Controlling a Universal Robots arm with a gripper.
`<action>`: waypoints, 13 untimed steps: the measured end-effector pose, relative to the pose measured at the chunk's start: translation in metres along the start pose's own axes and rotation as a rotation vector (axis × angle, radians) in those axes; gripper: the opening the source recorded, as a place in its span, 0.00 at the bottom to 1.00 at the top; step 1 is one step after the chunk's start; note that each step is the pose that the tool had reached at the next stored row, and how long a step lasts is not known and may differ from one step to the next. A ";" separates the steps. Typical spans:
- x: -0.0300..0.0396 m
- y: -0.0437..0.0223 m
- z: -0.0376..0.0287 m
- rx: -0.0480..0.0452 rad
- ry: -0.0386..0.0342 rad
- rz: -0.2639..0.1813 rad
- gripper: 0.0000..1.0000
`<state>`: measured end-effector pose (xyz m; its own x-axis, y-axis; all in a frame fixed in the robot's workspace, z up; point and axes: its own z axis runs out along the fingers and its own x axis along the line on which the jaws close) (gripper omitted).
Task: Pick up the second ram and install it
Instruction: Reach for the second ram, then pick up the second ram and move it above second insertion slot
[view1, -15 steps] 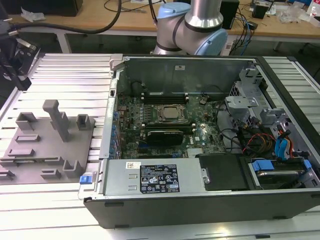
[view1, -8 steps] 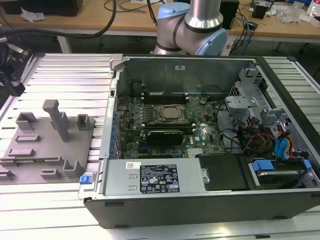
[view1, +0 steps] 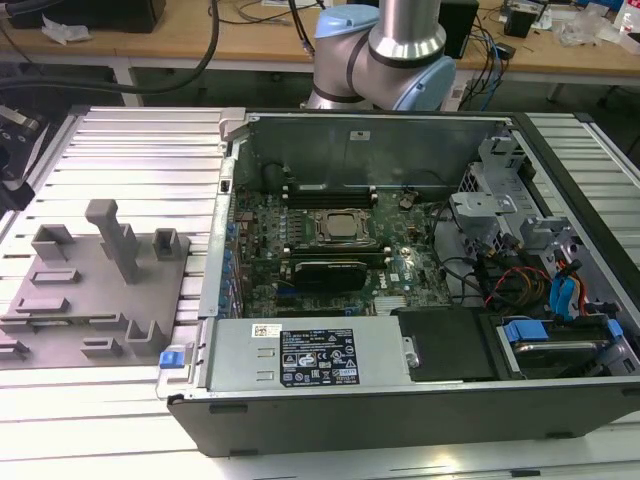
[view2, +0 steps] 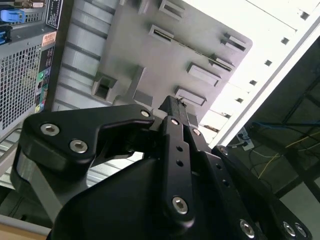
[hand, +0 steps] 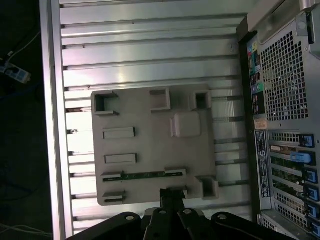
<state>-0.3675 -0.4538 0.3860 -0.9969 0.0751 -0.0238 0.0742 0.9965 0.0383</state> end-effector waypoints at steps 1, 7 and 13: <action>0.0000 0.0000 0.0000 0.0000 0.0000 0.000 0.11; 0.0000 -0.0002 0.0000 0.0001 0.0000 0.000 0.11; 0.0000 -0.0002 0.0000 -0.0005 0.0009 -0.023 0.11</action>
<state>-0.3676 -0.4540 0.3860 -0.9984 0.0517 -0.0238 0.0507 0.9980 0.0382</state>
